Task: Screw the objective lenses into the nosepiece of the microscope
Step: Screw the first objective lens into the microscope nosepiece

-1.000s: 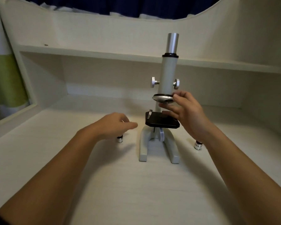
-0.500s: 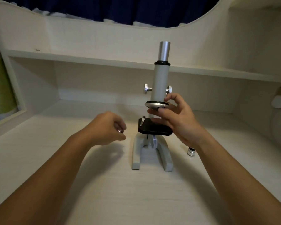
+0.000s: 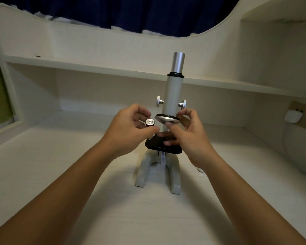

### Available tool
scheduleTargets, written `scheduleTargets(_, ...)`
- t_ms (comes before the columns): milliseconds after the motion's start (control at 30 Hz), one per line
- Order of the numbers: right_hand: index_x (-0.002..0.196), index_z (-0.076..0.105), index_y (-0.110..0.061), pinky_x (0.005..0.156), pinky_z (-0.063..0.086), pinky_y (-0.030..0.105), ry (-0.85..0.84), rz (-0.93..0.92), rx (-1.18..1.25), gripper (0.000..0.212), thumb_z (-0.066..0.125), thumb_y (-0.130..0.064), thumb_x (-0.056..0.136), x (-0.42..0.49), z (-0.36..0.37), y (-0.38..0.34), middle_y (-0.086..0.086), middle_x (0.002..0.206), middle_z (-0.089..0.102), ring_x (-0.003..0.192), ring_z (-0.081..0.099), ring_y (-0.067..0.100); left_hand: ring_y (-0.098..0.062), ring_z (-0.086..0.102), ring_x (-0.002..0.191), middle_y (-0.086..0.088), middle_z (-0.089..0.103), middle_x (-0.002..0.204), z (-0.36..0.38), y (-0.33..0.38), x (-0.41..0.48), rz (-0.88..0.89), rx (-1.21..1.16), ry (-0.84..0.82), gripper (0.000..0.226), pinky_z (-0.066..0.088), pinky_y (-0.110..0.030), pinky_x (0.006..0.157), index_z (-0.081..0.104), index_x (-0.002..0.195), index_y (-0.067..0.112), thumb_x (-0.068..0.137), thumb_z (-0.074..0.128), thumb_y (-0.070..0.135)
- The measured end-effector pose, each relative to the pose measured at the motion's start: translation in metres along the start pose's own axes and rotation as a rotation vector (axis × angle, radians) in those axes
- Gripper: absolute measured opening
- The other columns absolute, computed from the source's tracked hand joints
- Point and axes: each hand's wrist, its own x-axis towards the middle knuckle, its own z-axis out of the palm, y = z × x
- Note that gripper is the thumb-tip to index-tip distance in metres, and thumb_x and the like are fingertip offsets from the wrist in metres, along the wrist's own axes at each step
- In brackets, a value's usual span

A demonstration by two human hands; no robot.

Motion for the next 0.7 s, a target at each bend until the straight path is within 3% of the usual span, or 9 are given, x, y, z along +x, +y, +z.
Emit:
scheduleTargets(100,0.106,0.045,-0.030,0.059,0.061,0.025,0.054,-0.006,-0.043,0.038,0.076,-0.012,0.096,-0.007,0.004,0.000,0.003,0.134,0.061,0.073,0.080,0.013,-0.023,0.075,0.072,-0.004,0.077,0.076,0.000,0.000,-0.002,0.005,-0.049,-0.040,0.025,0.061,-0.029,0.066,0.069,0.084,0.016,0.068,0.087,0.008)
scheduleTargets(167,0.107,0.044,-0.030,0.062,0.062,0.027,0.057,0.020,-0.056,0.047,0.083,-0.021,0.081,-0.011,0.006,-0.002,0.002,0.129,0.063,0.077,0.079,0.011,-0.019,0.075,0.072,-0.003,0.078,0.077,0.000,0.002,-0.003,-0.008,-0.083,-0.072,0.025,0.060,-0.025,0.067,0.071,0.082,0.017,0.067,0.087,0.004)
scheduleTargets(300,0.103,0.043,-0.021,0.049,0.060,0.033,0.031,0.131,0.142,0.038,0.065,-0.019,0.072,-0.010,0.000,-0.015,0.010,0.114,0.067,0.079,0.081,0.024,-0.026,0.076,0.080,-0.010,0.079,0.086,-0.004,0.006,-0.005,-0.040,-0.135,-0.122,0.027,0.062,-0.033,0.074,0.073,0.082,0.014,0.065,0.087,-0.001)
scheduleTargets(400,0.105,0.048,-0.019,0.045,0.055,0.029,0.185,0.133,0.074,0.042,0.069,-0.039,0.075,0.000,-0.012,-0.018,0.011,0.114,0.069,0.075,0.076,0.021,-0.028,0.076,0.084,-0.008,0.078,0.089,-0.007,0.011,-0.006,-0.047,-0.148,-0.134,0.027,0.060,-0.032,0.074,0.075,0.082,0.017,0.065,0.088,0.001)
scheduleTargets(467,0.114,0.051,-0.023,0.057,0.057,0.029,0.295,0.094,-0.131,0.061,0.073,-0.061,0.071,0.007,-0.017,-0.013,0.004,0.118,0.065,0.090,0.068,0.017,-0.024,0.076,0.082,-0.006,0.079,0.086,-0.008,0.014,-0.009,-0.047,-0.172,-0.152,0.026,0.059,-0.029,0.073,0.076,0.083,0.017,0.066,0.088,0.002)
scheduleTargets(500,0.122,0.051,-0.025,0.070,0.058,0.031,0.299,0.068,-0.189,0.076,0.073,-0.070,0.065,0.010,-0.018,-0.010,-0.002,0.119,0.062,0.100,0.065,0.014,-0.022,0.076,0.082,-0.006,0.079,0.086,-0.008,0.015,-0.011,-0.050,-0.190,-0.158,0.026,0.059,-0.027,0.073,0.077,0.084,0.017,0.065,0.088,0.004)
scheduleTargets(567,0.139,0.046,-0.026,0.097,0.053,0.033,0.224,0.049,-0.175,0.103,0.073,-0.077,0.054,0.016,-0.015,-0.007,-0.010,0.125,0.060,0.115,0.061,0.008,-0.022,0.076,0.083,-0.007,0.079,0.087,-0.007,0.015,-0.017,-0.063,-0.229,-0.158,0.023,0.059,-0.025,0.071,0.078,0.087,0.017,0.068,0.087,0.009)
scheduleTargets(600,0.145,0.044,-0.024,0.103,0.049,0.033,0.168,0.056,-0.129,0.110,0.074,-0.075,0.053,0.019,-0.011,-0.006,-0.010,0.128,0.061,0.118,0.061,0.006,-0.022,0.076,0.084,-0.008,0.079,0.087,-0.005,0.013,-0.020,-0.070,-0.252,-0.147,0.021,0.058,-0.025,0.071,0.078,0.088,0.017,0.071,0.085,0.009)
scheduleTargets(700,0.138,0.055,-0.016,0.096,0.051,0.030,0.030,0.078,-0.003,0.095,0.079,-0.064,0.060,0.029,-0.003,-0.002,-0.011,0.105,0.077,0.098,0.073,0.005,-0.019,0.075,0.077,-0.009,0.079,0.086,0.005,0.006,-0.030,-0.108,-0.287,-0.092,0.010,0.058,-0.025,0.068,0.077,0.091,0.015,0.083,0.076,0.010)
